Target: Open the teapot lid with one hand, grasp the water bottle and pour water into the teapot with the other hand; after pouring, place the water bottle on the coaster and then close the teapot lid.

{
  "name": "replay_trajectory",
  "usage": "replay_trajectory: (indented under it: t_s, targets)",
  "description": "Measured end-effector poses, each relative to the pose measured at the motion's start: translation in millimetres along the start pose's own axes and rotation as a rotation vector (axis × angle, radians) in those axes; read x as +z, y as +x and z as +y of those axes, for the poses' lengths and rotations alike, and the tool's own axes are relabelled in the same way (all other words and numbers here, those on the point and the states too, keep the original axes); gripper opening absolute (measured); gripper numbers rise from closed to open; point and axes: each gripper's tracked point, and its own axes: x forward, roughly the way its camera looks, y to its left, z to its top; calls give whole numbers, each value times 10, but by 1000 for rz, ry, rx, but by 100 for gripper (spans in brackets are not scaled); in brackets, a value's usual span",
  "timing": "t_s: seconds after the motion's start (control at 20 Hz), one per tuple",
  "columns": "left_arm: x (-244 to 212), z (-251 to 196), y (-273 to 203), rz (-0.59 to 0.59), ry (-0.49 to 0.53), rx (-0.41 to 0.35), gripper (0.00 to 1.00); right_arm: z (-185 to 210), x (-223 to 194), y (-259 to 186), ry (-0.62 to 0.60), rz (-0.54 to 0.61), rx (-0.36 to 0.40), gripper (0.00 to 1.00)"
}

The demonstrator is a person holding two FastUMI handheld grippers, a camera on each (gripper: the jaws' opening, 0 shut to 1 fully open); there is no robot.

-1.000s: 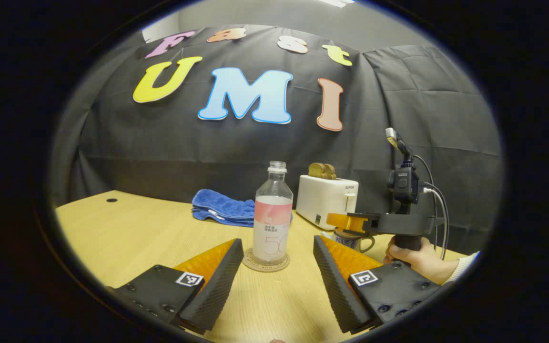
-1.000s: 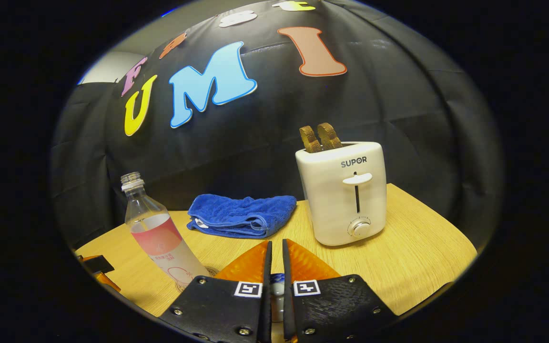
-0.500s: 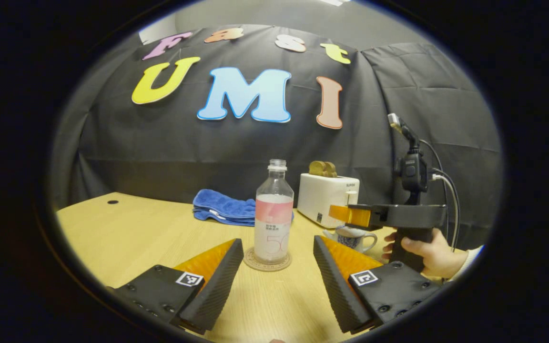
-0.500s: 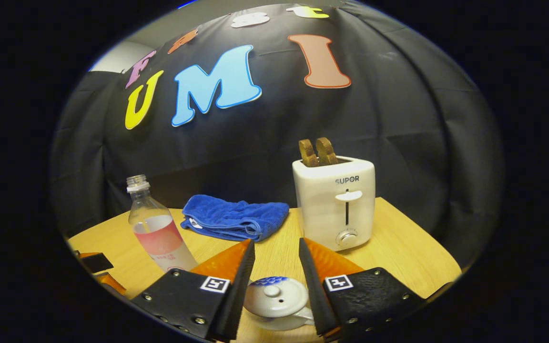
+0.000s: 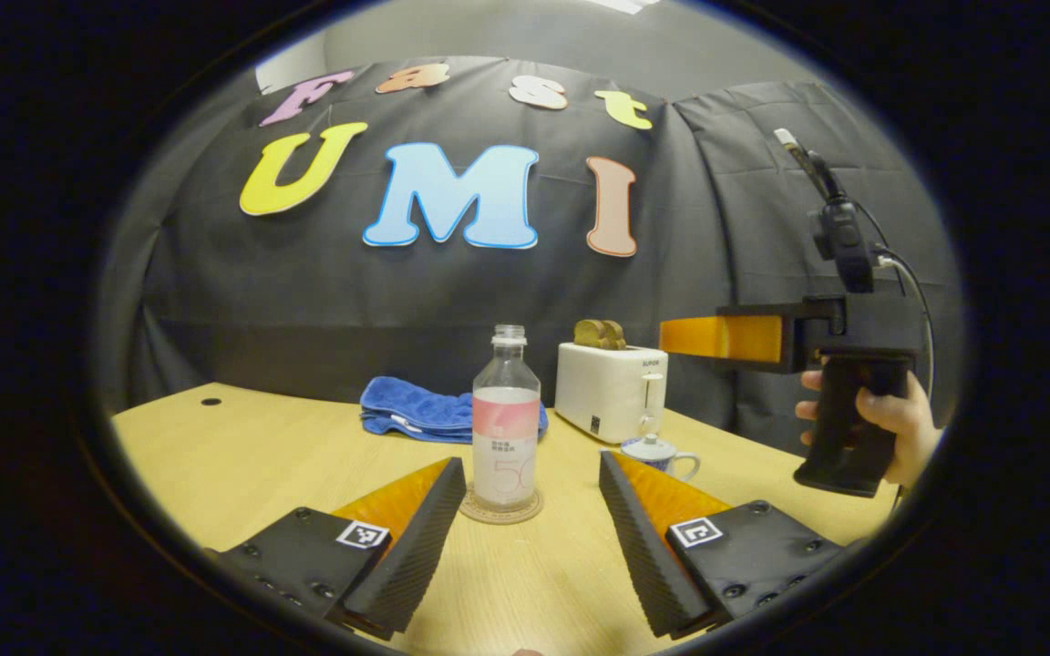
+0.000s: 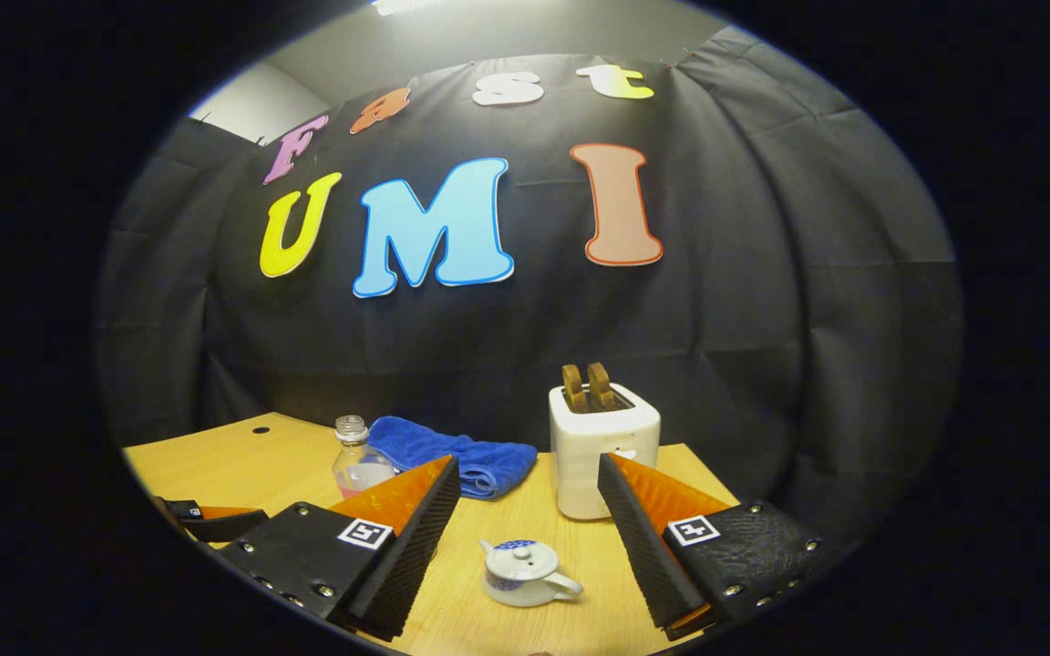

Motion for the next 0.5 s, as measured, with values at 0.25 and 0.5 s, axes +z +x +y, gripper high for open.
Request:
replay_trajectory:
  t_s: [0.25, 0.5]
  targets:
    - [197, -45, -279, -18, 16, 1, 99, 72, -43, -585, -3, -14, -16, 94]
    - [343, -91, -585, -60, 15, 21, 99, 144, -285, -995, 28, 11, -27, 94]
